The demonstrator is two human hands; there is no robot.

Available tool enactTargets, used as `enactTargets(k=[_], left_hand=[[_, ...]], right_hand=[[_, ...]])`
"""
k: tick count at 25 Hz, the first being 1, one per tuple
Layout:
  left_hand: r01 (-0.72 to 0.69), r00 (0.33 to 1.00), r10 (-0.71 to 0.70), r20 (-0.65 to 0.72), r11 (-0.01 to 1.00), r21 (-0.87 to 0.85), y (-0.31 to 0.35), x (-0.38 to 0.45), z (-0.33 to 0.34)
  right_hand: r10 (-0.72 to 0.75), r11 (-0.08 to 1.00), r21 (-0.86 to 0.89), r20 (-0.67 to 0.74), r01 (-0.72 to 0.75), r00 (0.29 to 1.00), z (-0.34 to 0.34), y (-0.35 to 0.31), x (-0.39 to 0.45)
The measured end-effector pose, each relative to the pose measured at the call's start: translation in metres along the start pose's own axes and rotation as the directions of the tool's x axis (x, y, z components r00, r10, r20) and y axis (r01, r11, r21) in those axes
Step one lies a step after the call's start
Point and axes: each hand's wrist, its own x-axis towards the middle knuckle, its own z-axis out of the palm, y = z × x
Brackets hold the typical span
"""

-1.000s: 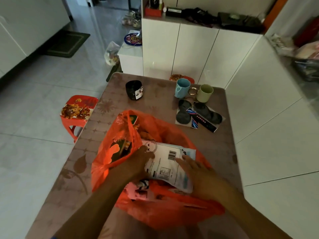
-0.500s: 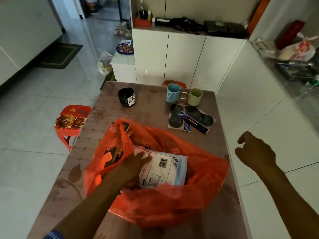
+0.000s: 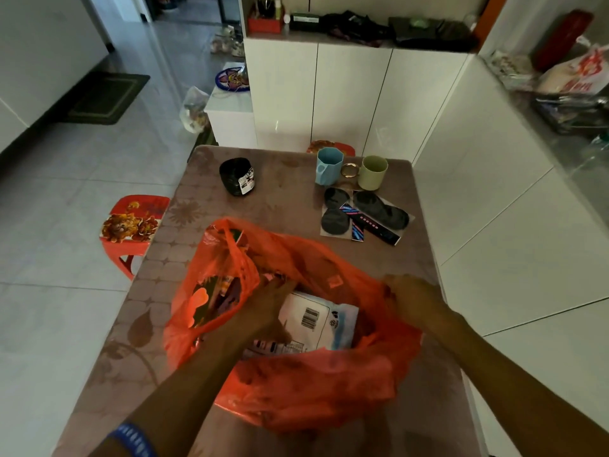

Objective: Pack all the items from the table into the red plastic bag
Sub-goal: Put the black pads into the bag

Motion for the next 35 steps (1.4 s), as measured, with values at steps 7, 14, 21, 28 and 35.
enactTargets(k=[7, 14, 21, 28, 35], left_hand=[[-0.133, 0.987, 0.149, 0.056, 0.966, -0.223, 0.023, 0.02, -0.027], [-0.242, 0.969, 0.209, -0.13, 0.904, -0.353, 0.022, 0.017, -0.02], [-0.275, 0.96, 0.237, -0.148, 0.901, -0.336, 0.015, 0.016, -0.012], [-0.295, 0.87, 0.004, -0.493, 0.805, -0.514, 0.031, 0.022, -0.025], [-0.231, 0.832, -0.277, -0.482, 0.617, -0.753, 0.038, 0.058, -0.029]], right_hand=[[-0.138, 0.988, -0.041, 0.232, 0.151, 0.963, 0.017, -0.012, -0.012], [-0.12, 0.958, 0.286, 0.347, 0.017, 0.93, 0.03, 0.001, -0.023], [0.281, 0.954, -0.082, -0.094, -0.288, 0.955, -0.019, 0.023, -0.045], [0.252, 0.956, 0.266, -0.527, -0.124, 0.812, -0.077, 0.012, 0.014], [0.266, 0.945, 0.214, -0.072, -0.246, 0.961, 0.025, 0.048, 0.212]])
